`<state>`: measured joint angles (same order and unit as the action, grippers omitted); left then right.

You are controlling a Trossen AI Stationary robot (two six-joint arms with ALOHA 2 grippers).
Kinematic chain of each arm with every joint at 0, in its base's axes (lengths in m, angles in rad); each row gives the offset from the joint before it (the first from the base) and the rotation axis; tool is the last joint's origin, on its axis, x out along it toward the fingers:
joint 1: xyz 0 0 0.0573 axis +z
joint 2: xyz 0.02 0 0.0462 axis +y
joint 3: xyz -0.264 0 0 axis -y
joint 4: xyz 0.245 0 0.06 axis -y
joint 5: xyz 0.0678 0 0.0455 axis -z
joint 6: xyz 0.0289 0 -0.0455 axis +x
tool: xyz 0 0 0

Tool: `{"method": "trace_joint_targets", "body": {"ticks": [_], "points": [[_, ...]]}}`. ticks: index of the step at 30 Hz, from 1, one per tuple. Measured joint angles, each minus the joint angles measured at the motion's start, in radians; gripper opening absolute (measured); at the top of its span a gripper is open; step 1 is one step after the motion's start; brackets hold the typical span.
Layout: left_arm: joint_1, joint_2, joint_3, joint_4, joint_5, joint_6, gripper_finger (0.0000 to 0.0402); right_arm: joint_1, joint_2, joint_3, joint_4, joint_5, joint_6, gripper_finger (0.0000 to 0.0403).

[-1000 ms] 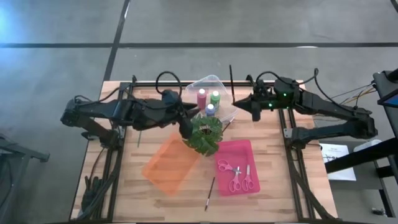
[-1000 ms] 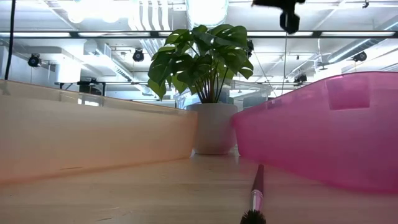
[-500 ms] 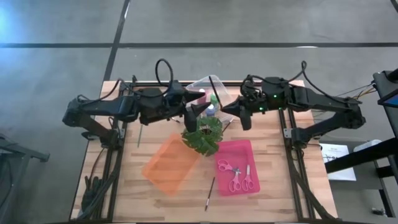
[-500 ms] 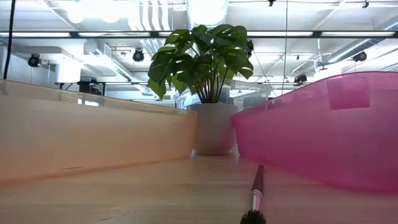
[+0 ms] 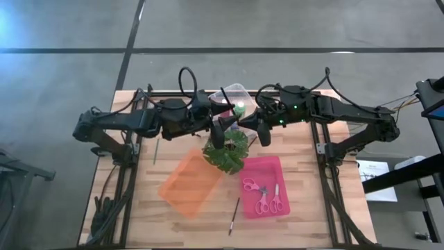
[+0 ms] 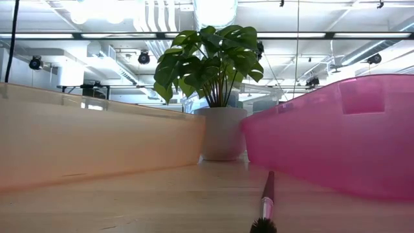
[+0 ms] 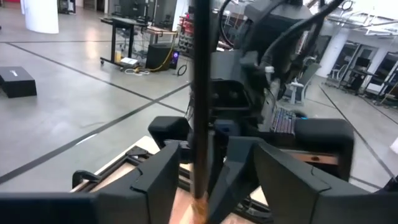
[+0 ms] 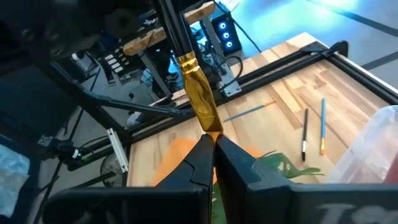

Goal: Pick & Place Paint Supplies
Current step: Put the black paint brush into the orange bin

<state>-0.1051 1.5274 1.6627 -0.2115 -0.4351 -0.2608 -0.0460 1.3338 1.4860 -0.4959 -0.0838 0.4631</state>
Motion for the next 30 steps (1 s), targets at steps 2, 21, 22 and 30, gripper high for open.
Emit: {"method": "trace_joint_targets", "body": {"ticks": [2,21,22,30], "points": [[0.005,0.003,0.000,0.004,0.000,0.000,0.0192,0.005,0.003,0.000,0.004,-0.004,0.000,0.0008],[0.022,-0.002,0.000,0.005,0.062,-0.008,0.0026,0.004,-0.016,-0.001,0.004,-0.054,0.064,0.0024],[0.022,-0.003,0.000,0.005,0.063,-0.008,0.0026,0.004,-0.016,-0.001,0.004,-0.067,0.069,0.0035],[0.022,-0.056,0.001,-0.188,0.155,-0.127,0.0026,0.005,-0.047,-0.002,-0.004,-0.075,0.079,0.0176]]}}
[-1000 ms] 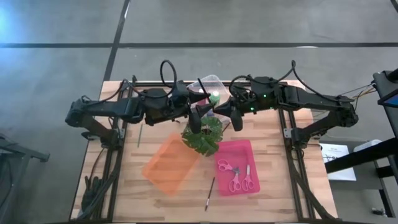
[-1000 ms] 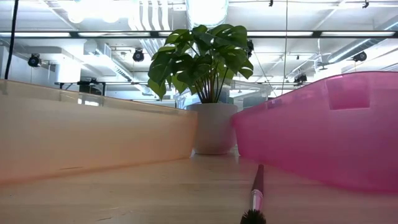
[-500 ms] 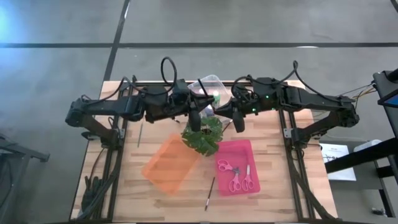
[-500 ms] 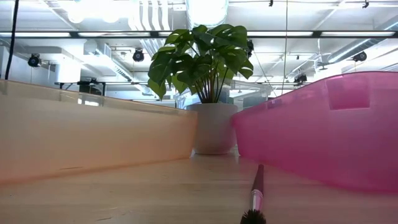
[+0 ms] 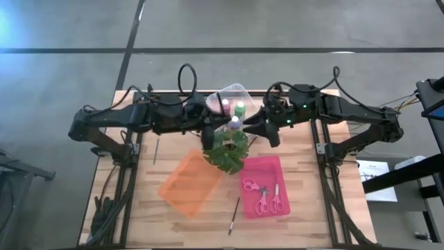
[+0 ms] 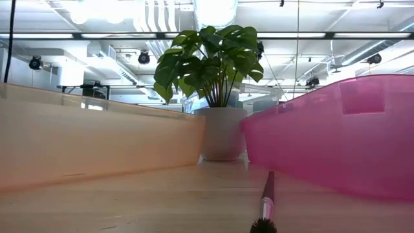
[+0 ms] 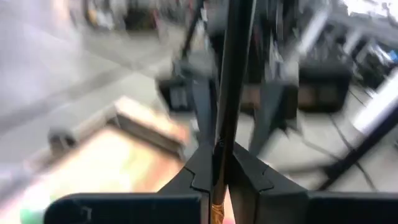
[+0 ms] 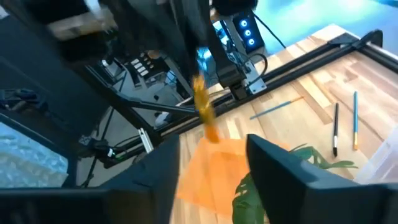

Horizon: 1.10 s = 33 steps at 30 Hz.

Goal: Pick & Place Paint Supplies
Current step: Put the black paint brush into the orange bin

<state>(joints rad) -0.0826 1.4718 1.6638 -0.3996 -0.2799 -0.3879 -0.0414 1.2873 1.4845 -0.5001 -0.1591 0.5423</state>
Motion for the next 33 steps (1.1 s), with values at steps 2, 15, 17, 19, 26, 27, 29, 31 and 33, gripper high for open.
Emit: {"method": "trace_joint_targets", "body": {"ticks": [2,15,17,19,26,27,29,31,33], "points": [[-0.002,-0.012,0.001,-0.123,0.069,-0.090,0.0026,0.000,-0.018,0.000,-0.021,0.001,-0.006,0.0204],[-0.122,-0.031,-0.192,-0.605,0.500,-0.448,0.0026,0.000,-0.075,-0.002,-0.112,0.043,-0.026,0.0249],[-0.150,-0.031,-0.248,-0.600,0.540,-0.476,0.0026,0.000,-0.082,-0.002,-0.119,0.055,-0.026,0.0249],[-0.167,-0.031,-0.310,-0.575,0.562,-0.500,0.0026,0.000,-0.086,-0.002,-0.118,0.057,-0.026,0.0249],[-0.169,-0.035,-0.546,-0.350,0.604,-0.576,0.0026,0.000,-0.090,-0.002,-0.131,0.057,-0.026,0.0249],[-0.169,-0.036,-0.575,-0.331,0.616,-0.588,0.0026,0.000,-0.090,-0.002,-0.136,0.057,-0.026,0.0249],[-0.172,-0.036,-0.630,-0.297,0.636,-0.611,0.0026,0.000,-0.090,-0.002,-0.147,0.057,-0.026,0.0249],[-0.173,-0.039,-0.672,-0.277,0.641,-0.624,0.0026,0.000,-0.090,-0.002,-0.154,0.057,-0.026,0.0249],[-0.171,-0.044,-0.708,-0.254,0.643,-0.634,0.0026,0.000,-0.090,-0.002,-0.156,0.057,-0.027,0.0249]]}}
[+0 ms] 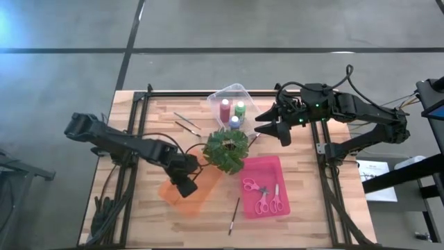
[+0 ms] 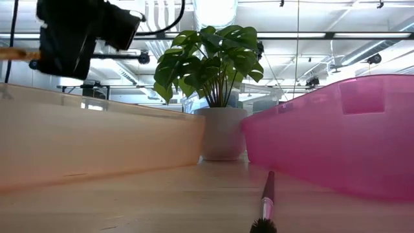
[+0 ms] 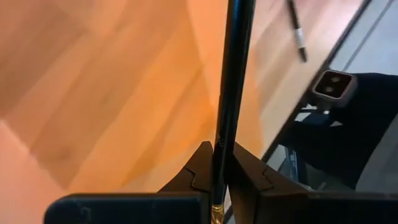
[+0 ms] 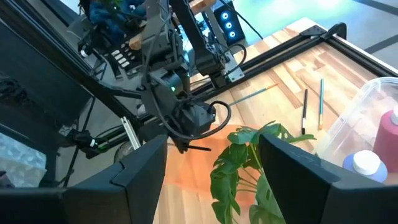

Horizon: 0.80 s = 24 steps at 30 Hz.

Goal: Pick & Place Paint Supplies
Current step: Put the black paint brush into the orange bin

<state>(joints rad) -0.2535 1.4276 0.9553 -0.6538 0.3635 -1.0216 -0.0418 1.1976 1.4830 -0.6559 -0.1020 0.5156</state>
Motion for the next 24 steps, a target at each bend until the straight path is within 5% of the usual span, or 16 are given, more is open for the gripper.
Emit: {"method": "trace_joint_targets", "body": {"ticks": [7,24], "points": [[0.029,-0.004,-0.096,0.006,0.000,-0.047,0.0026,0.000,0.000,0.000,-0.008,0.000,-0.001,0.0249],[0.045,-0.002,-0.111,-0.002,-0.064,-0.052,0.0026,0.000,0.000,-0.009,-0.021,0.026,-0.004,0.0249]]}}
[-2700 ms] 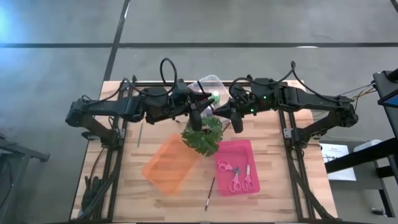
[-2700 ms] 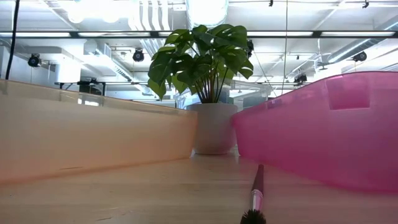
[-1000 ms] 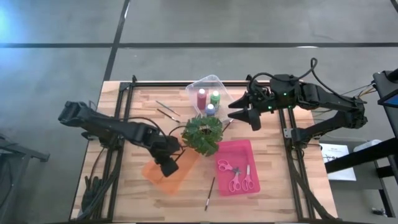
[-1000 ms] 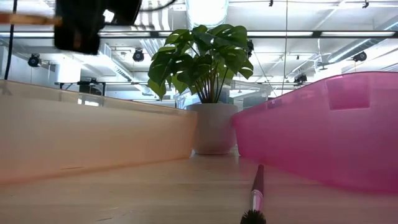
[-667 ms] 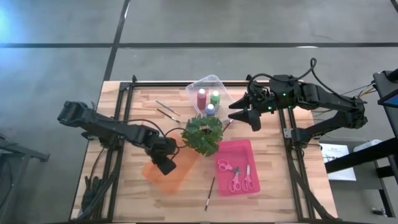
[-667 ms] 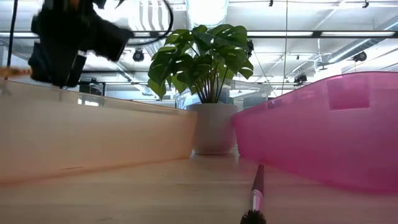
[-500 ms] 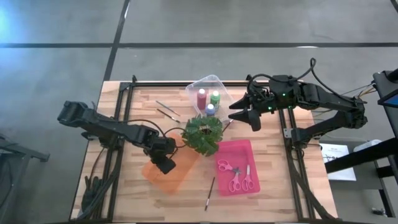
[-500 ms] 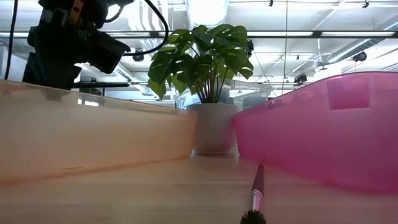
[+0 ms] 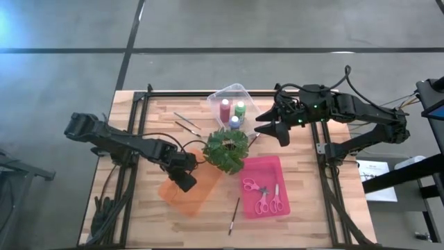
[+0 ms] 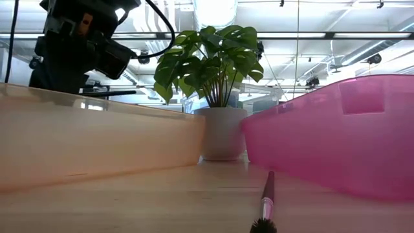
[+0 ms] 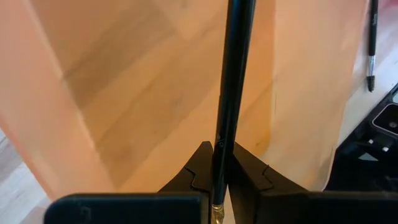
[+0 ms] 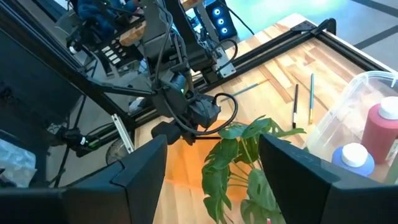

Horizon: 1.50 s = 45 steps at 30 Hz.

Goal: Pick & Place Paint Supplies
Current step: Put the black paint brush into the orange bin, then put the white eyeshadow brush into the orange bin

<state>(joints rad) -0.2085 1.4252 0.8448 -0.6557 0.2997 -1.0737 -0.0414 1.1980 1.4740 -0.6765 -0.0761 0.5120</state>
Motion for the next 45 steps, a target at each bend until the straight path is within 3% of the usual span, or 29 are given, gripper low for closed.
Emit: {"method": "trace_joint_targets", "body": {"ticks": [26,33,45], "points": [[0.002,0.004,-0.055,-0.020,-0.023,0.011,0.0027,0.000,0.000,-0.002,0.001,0.000,-0.008,0.0249],[0.002,0.004,-0.055,-0.021,-0.023,0.011,0.0074,0.000,0.000,-0.002,0.001,0.000,-0.008,0.0249],[0.002,-0.013,-0.028,-0.024,-0.024,0.004,0.0082,0.000,0.000,-0.002,0.001,0.000,-0.011,0.0249]]}}
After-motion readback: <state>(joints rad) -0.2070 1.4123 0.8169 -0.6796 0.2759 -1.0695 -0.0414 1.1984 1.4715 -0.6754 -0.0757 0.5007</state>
